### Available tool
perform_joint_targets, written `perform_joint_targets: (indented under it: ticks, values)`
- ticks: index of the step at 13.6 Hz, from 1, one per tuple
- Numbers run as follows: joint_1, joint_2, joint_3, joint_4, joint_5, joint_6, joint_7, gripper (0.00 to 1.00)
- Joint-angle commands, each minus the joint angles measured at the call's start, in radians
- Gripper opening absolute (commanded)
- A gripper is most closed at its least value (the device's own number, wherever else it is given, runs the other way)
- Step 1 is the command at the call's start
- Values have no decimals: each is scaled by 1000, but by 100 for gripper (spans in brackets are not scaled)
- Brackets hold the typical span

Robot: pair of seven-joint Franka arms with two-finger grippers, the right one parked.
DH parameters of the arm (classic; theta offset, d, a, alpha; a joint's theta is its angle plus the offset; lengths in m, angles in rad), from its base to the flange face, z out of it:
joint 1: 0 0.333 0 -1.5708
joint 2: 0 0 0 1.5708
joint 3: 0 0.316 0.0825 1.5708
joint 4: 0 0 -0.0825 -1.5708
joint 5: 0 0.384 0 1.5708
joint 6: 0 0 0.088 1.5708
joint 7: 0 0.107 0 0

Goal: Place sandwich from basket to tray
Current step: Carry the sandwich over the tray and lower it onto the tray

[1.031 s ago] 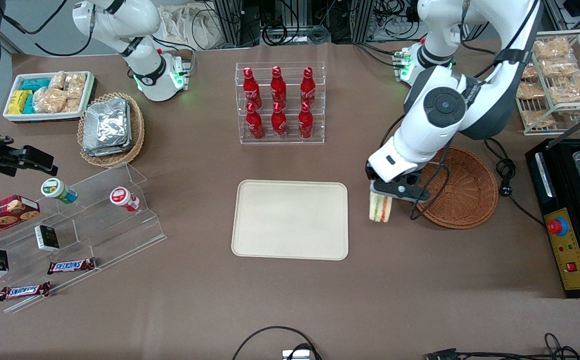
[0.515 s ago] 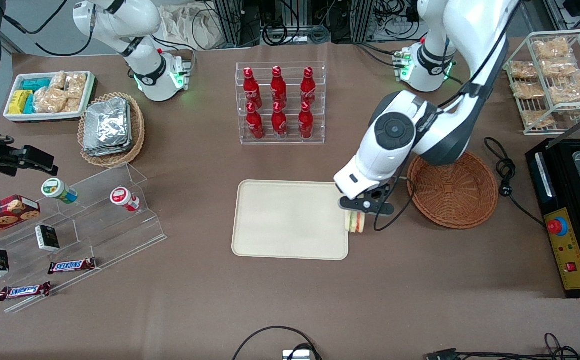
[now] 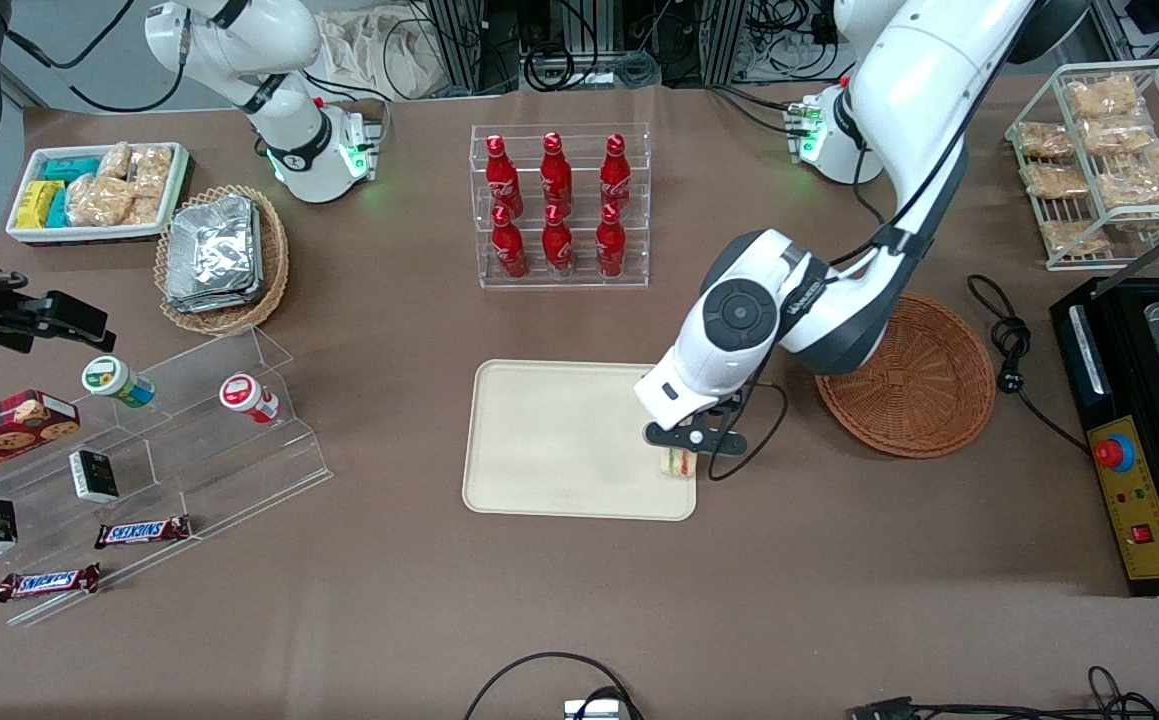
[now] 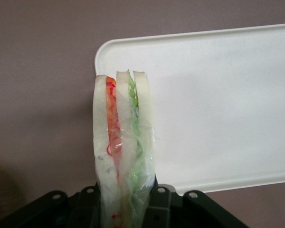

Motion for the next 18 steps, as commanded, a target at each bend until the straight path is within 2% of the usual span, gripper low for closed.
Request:
perform_joint_targets:
  ticks: [1, 10, 12, 15, 18]
  values:
    - [-37, 82, 6, 78, 61, -9, -74, 33]
    - [-60, 178, 9, 103, 82, 63, -109, 33]
    - [-71, 186, 8, 101, 111, 68, -112, 33]
    - [-86, 194, 9, 100, 121, 69, -114, 35]
    - [-86, 203, 9, 98, 122, 69, -114, 41]
